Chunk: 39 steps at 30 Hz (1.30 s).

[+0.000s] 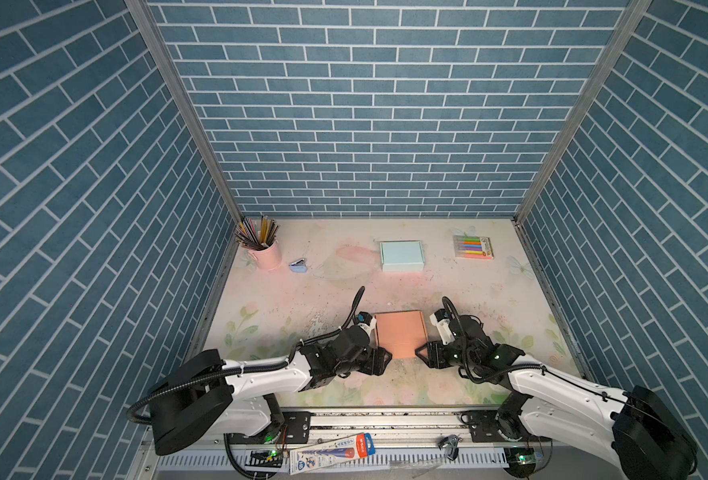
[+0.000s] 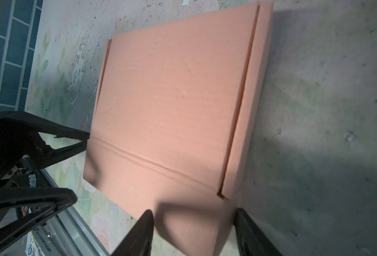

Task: Fold the paper box

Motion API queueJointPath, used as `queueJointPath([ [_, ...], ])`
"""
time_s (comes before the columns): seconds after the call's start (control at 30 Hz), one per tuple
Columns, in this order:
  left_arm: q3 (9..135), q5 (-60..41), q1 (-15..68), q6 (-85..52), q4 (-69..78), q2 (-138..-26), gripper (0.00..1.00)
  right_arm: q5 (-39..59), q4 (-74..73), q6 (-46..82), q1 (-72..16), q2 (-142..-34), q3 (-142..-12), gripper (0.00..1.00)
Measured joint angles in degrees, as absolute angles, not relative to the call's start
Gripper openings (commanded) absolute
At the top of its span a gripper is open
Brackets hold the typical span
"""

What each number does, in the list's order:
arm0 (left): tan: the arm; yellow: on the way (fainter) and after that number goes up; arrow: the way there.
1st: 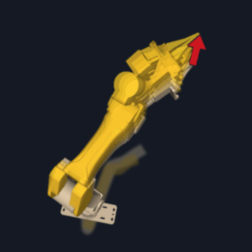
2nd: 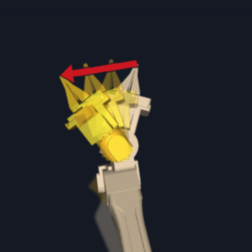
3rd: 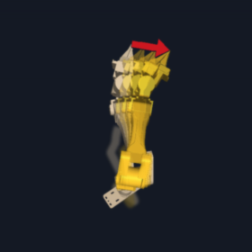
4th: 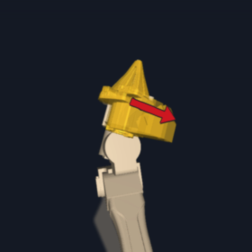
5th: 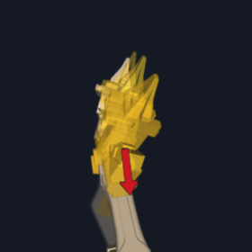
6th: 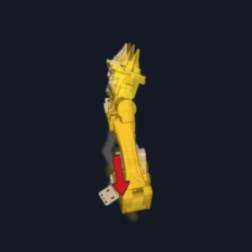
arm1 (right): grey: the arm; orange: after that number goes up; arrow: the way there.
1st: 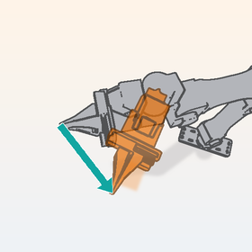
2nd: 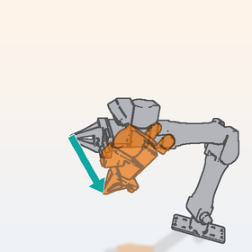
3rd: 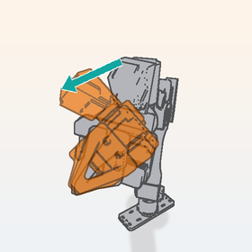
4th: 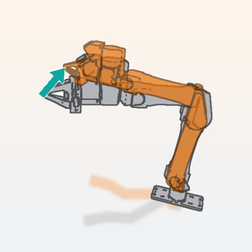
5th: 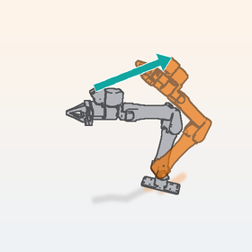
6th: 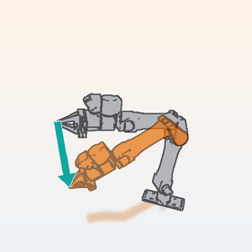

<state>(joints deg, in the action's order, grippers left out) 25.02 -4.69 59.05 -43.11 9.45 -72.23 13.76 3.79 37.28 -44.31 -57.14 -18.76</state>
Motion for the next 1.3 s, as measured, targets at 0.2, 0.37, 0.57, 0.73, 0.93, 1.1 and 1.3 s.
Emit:
queueJointPath([
  [0.2,24.9,-4.1,59.2,-43.2,8.3,-71.1,0.78,13.7,3.8,37.3,-44.5,-57.1,-18.8,0.59],
  [0.37,24.9,-4.1,59.8,-43.2,8.6,-72.1,0.77,13.7,3.8,37.3,-44.9,-57.2,-18.8,0.59],
  [0.57,24.9,-4.3,60.9,-43.3,9.1,-73.6,0.76,13.6,3.8,37.5,-45.8,-57.2,-18.8,0.58],
  [0.73,25.5,-4.4,61.3,-43.5,9.5,-74.0,0.75,13.5,3.8,37.7,-46.5,-57.2,-18.8,0.58],
  [0.93,26.4,-4.4,61.5,-43.5,10.2,-74.6,0.75,13.3,3.8,37.9,-47.3,-57.2,-18.8,0.57],
  [1.1,26.5,-4.3,61.5,-43.5,10.2,-74.8,0.74,13.3,3.6,38.8,-47.8,-57.2,-18.8,0.55],
  [1.3,26.5,-4.3,61.5,-43.6,10.2,-75.0,0.74,13.0,3.1,39.0,-47.8,-57.6,-18.8,0.52],
])
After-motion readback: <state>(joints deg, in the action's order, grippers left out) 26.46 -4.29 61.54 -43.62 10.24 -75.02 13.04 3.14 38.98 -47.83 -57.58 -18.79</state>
